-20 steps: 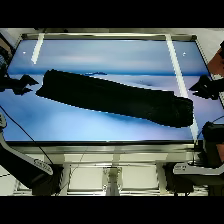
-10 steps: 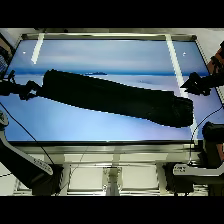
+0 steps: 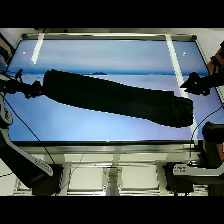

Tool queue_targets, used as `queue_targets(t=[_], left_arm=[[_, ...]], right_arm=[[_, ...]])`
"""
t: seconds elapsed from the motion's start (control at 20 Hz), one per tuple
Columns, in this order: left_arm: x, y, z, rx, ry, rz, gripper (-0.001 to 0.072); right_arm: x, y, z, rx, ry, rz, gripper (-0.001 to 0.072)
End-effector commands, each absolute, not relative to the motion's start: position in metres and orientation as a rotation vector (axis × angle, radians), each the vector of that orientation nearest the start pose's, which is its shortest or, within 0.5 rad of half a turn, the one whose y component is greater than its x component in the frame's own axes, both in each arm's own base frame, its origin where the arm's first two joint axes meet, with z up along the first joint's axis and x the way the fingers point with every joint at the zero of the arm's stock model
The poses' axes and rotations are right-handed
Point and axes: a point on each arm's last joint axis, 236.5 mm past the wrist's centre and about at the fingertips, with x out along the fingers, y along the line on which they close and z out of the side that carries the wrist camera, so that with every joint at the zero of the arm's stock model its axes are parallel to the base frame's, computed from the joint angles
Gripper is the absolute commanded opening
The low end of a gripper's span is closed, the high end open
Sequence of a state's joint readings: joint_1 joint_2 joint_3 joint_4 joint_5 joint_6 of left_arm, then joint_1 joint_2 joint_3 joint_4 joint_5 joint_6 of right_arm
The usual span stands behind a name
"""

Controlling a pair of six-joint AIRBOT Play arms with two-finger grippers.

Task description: Fold the clothes and pants, and hang the long-sleeved shirts on hangers.

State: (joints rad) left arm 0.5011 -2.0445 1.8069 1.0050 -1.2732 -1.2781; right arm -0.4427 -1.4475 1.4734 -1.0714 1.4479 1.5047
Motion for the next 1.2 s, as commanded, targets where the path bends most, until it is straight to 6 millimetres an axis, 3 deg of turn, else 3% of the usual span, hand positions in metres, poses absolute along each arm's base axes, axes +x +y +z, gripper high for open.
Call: queue_targets(t=[0.0,0.1,0.2,0.4,0.5,0.6,0.65,0.75,0.85,0.95,1.15], left_arm=[[0.506,0.143,-0.093,-0.607,1.248,-0.082,0.0024],[0.500,0.161,-0.086,-0.604,1.245,-0.032,0.0023],[0.478,0.202,-0.075,-0.510,1.275,0.108,0.0023],[0.434,0.277,-0.012,-0.250,1.273,0.336,0.0023],[0.424,0.286,0.026,-0.156,1.236,0.358,0.0023],[0.425,0.275,0.056,-0.088,1.198,0.321,0.0023],[0.429,0.260,0.069,-0.042,1.187,0.273,0.0023],[0.442,0.212,0.091,0.051,1.153,0.109,0.0023],[0.463,0.146,0.116,0.091,1.072,-0.056,0.0023],[0.477,0.065,0.138,0.125,0.995,-0.247,0.0021],[0.473,-0.081,0.139,0.243,0.974,-0.538,0.0021]], right_arm=[[0.403,-0.066,0.063,0.638,1.261,0.046,0.0346],[0.402,-0.066,0.063,0.638,1.265,0.048,0.0346],[0.400,-0.064,0.063,0.640,1.278,0.053,0.0345],[0.397,-0.056,0.062,0.635,1.300,0.070,0.0337],[0.398,-0.047,0.062,0.620,1.308,0.089,0.0337],[0.399,-0.037,0.062,0.602,1.315,0.110,0.0337],[0.400,-0.033,0.062,0.595,1.317,0.118,0.0337],[0.400,-0.027,0.062,0.586,1.322,0.130,0.0337],[0.399,-0.024,0.062,0.583,1.330,0.137,0.0337],[0.395,-0.023,0.062,0.584,1.344,0.143,0.0337],[0.388,-0.020,0.062,0.585,1.377,0.155,0.0337]])
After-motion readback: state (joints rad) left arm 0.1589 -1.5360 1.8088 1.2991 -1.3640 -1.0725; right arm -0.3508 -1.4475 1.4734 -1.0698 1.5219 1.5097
